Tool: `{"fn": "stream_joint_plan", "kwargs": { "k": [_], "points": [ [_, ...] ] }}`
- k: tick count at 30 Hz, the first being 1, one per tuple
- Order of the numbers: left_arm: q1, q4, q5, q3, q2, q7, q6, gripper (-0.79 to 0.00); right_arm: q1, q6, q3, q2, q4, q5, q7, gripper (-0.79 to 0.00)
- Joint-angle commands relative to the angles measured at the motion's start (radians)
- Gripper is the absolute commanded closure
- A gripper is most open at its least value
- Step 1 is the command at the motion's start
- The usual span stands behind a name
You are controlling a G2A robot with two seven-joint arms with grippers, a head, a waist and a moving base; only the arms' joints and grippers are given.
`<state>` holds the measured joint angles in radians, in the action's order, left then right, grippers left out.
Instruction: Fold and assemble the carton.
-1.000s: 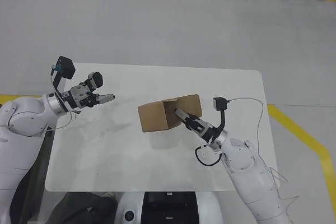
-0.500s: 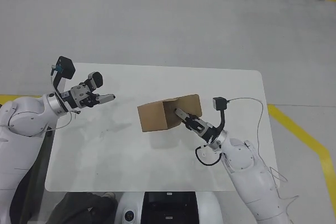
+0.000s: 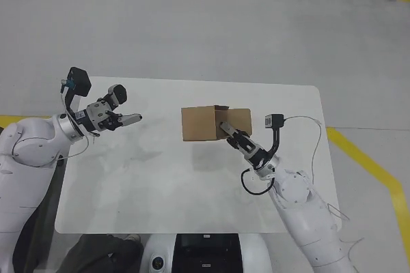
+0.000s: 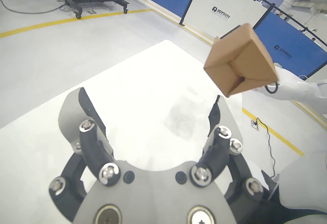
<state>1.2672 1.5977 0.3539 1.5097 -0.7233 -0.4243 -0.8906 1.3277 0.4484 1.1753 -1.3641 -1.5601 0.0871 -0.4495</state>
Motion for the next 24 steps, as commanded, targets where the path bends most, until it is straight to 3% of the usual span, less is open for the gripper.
{"fn": "stream_joint_plan", "kwargs": {
  "k": [1, 3, 10, 15, 20, 24],
  "points": [
    [0.012, 0.002, 0.067, 0.005, -0.003, 0.052, -0.077, -0.785, 0.001, -0.021, 0.005, 0.0, -0.001, 0.025, 0.007, 0.0],
    [0.025, 0.007, 0.138, 0.006, -0.006, 0.095, -0.122, -0.785, 0.001, -0.04, 0.012, 0.001, 0.006, 0.046, 0.009, 0.0],
    [0.09, 0.076, 0.451, -0.048, 0.001, 0.272, -0.122, -0.785, 0.011, -0.082, 0.01, 0.002, 0.042, 0.077, 0.011, 0.0],
    [0.129, 0.135, 0.582, -0.106, 0.034, 0.424, -0.122, -0.785, 0.024, -0.115, -0.003, 0.004, 0.053, 0.098, -0.029, 0.0],
    [0.136, 0.149, 0.733, -0.133, 0.065, 0.672, -0.122, -0.785, 0.022, -0.131, -0.016, 0.003, 0.058, 0.153, -0.067, 0.0],
    [0.136, 0.149, 0.733, -0.133, 0.065, 0.672, -0.122, -0.785, 0.021, -0.13, -0.016, 0.004, 0.058, 0.153, -0.067, 0.0]
  ]
}}
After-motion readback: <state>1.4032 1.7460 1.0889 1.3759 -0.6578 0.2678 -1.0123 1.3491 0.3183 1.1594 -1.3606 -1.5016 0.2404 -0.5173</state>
